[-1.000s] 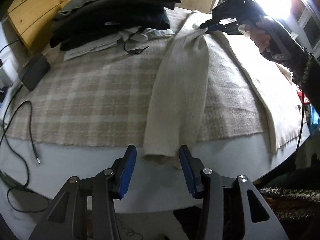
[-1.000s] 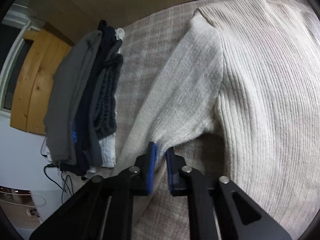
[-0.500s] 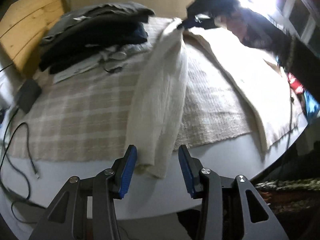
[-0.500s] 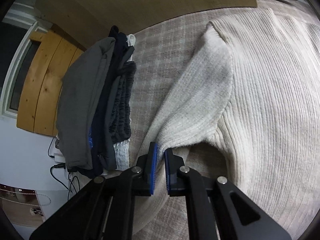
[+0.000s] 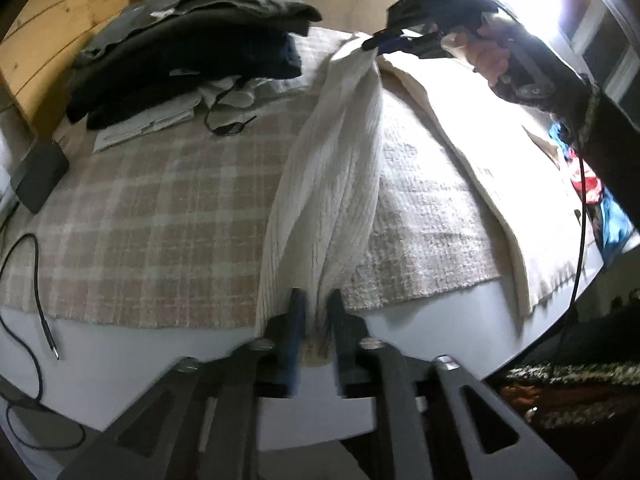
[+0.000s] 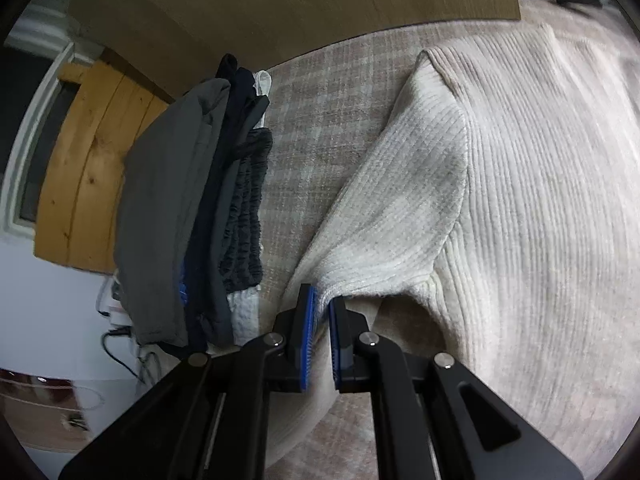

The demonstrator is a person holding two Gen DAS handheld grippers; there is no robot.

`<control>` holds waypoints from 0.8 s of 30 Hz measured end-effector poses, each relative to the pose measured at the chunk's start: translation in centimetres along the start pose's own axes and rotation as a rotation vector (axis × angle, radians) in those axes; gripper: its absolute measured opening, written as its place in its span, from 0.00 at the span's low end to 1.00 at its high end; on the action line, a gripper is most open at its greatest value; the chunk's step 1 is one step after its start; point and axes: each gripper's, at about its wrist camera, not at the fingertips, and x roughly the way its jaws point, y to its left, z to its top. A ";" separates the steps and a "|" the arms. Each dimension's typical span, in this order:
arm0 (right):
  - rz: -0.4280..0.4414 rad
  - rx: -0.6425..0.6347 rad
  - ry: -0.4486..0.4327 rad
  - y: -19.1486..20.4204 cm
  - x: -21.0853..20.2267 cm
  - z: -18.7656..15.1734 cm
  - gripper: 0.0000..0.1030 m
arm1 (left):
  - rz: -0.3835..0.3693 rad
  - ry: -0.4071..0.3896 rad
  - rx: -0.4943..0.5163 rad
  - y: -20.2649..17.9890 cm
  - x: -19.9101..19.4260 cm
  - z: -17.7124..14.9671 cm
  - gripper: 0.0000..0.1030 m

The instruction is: Fold clothes

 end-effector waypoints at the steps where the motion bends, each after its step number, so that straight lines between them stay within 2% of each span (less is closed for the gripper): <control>1: 0.006 0.007 0.004 -0.1 0.0 0.1 0.07 | -0.010 0.001 -0.004 0.0 -0.2 -0.1 0.41; 6: -0.026 -0.038 0.013 0.8 0.4 0.3 0.07 | -0.017 -0.037 -0.033 -0.1 -1.4 -0.2 0.38; 8: -0.030 -0.039 0.018 0.8 0.6 0.3 0.07 | -0.001 -0.038 -0.037 0.0 -1.2 -0.1 0.32; 11: -0.036 -0.041 0.025 0.8 0.8 0.3 0.08 | 0.032 -0.018 0.011 -1.1 -0.2 0.1 0.25; 16: -0.047 -0.043 0.037 1.1 1.3 0.7 0.08 | 0.053 -0.001 0.084 -2.2 0.7 -0.1 0.25; 18: -0.050 -0.043 0.044 1.1 1.4 0.8 0.09 | 0.068 0.025 0.106 -2.4 1.6 -0.2 0.07; 21: -0.056 -0.038 0.058 0.9 1.7 0.9 0.09 | 0.071 0.003 0.098 -2.3 1.3 -0.1 0.06; 24: -0.046 -0.029 0.046 0.8 1.5 1.0 0.08 | 0.105 -0.069 0.098 -1.8 -1.1 0.5 0.05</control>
